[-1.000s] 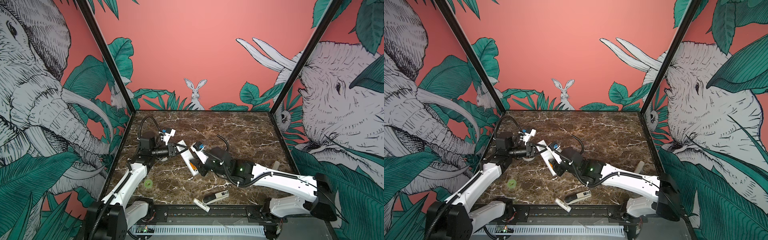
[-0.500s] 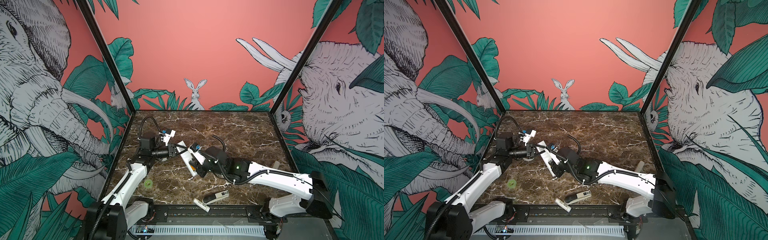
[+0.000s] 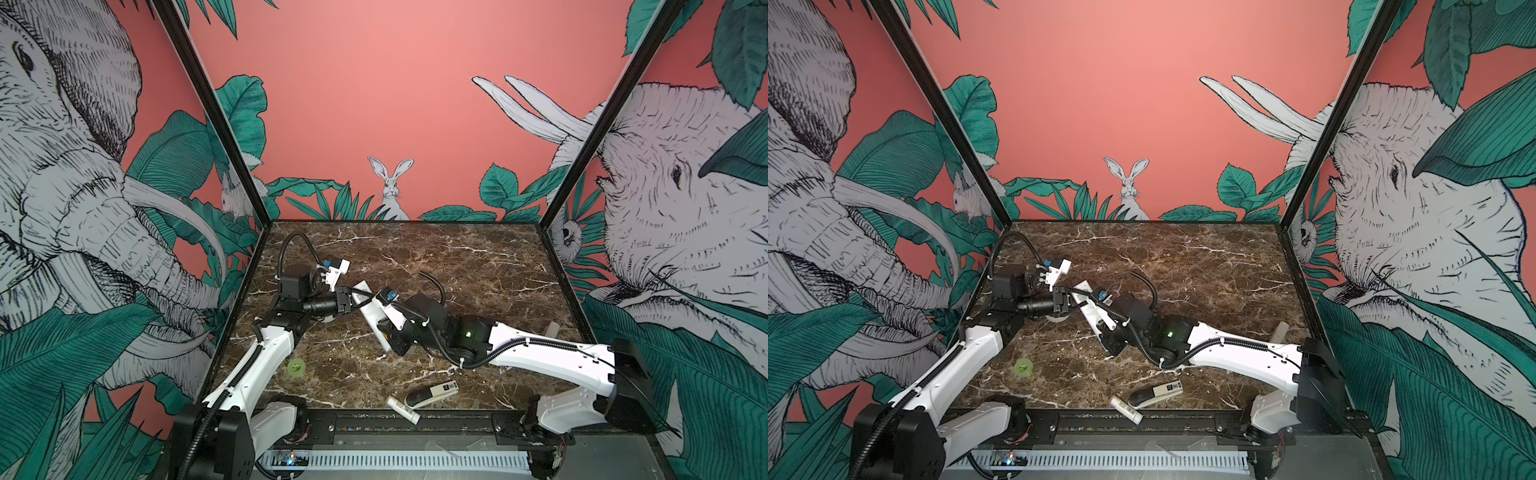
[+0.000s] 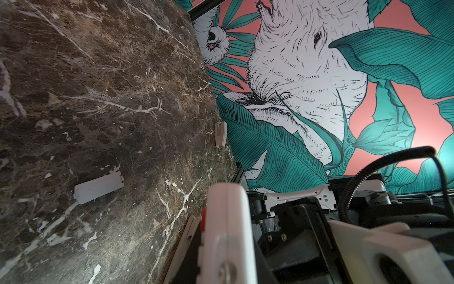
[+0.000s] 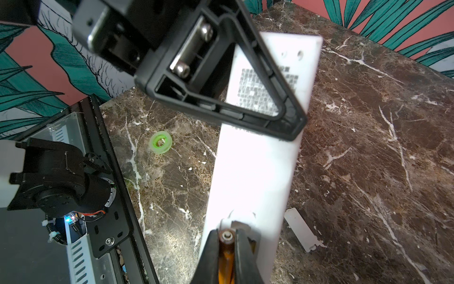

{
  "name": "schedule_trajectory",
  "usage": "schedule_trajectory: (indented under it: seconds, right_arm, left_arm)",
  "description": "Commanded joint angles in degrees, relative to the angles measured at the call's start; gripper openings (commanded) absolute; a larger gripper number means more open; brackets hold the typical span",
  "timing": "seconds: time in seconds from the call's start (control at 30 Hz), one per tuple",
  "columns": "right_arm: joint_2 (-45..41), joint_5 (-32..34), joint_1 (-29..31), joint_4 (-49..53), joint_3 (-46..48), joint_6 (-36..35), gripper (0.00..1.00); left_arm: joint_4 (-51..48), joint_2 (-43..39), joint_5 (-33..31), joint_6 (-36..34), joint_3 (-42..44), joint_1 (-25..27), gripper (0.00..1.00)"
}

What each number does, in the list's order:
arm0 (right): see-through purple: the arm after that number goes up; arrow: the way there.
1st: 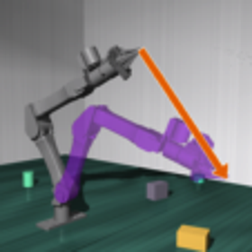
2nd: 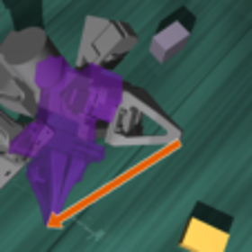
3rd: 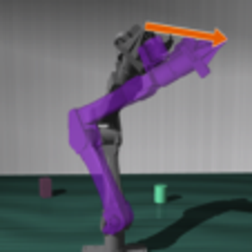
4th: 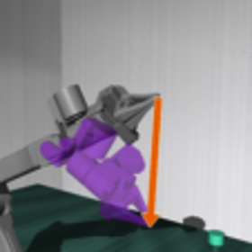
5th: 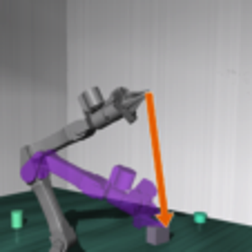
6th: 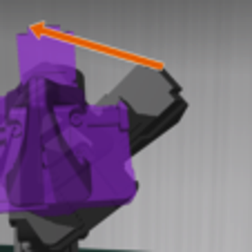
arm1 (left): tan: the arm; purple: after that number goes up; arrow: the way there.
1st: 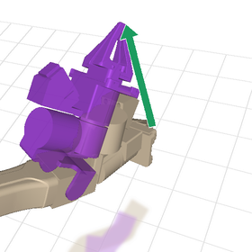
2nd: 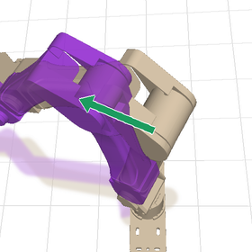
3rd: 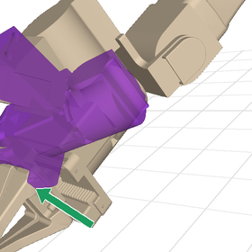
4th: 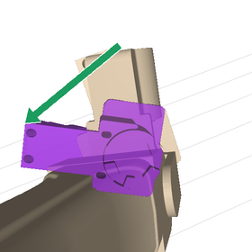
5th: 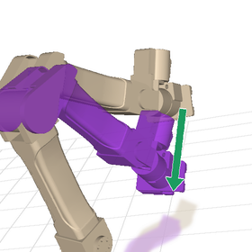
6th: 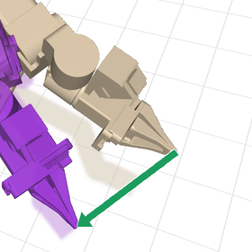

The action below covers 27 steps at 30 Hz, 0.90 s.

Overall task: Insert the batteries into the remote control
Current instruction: 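Lower the battery into the compartment beside the first one with the right gripper, then open the right gripper and press the second battery into place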

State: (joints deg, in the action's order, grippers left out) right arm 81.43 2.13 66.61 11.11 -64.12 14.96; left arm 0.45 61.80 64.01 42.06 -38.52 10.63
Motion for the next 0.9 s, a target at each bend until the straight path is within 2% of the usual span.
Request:
schedule_trajectory:
  seconds: [0.0, 0.13, 0.43, 0.87]
  right_arm:
    - [0.2, 0.5, -0.2, -1.8, 1.1, -0.5, 0.09]
    - [-0.8, 1.0, -0.2, -3.5, 3.6, -0.6, 0.09]
    - [-2.4, 2.1, -0.3, -4.8, 5.8, -0.5, 0.10]
    - [-4.9, 1.9, -0.8, -6.1, 4.4, -1.6, 0.25]
  left_arm:
    - [4.0, -1.6, 2.3, 2.7, -1.7, -0.6, 0.00]
    - [8.7, -1.5, 3.5, 6.9, -1.5, -1.3, 0.00]
    - [8.8, -1.6, 3.6, 7.3, -1.9, -1.5, 0.00]
    - [4.6, -1.1, 2.1, 2.9, -2.2, -1.6, 0.00]
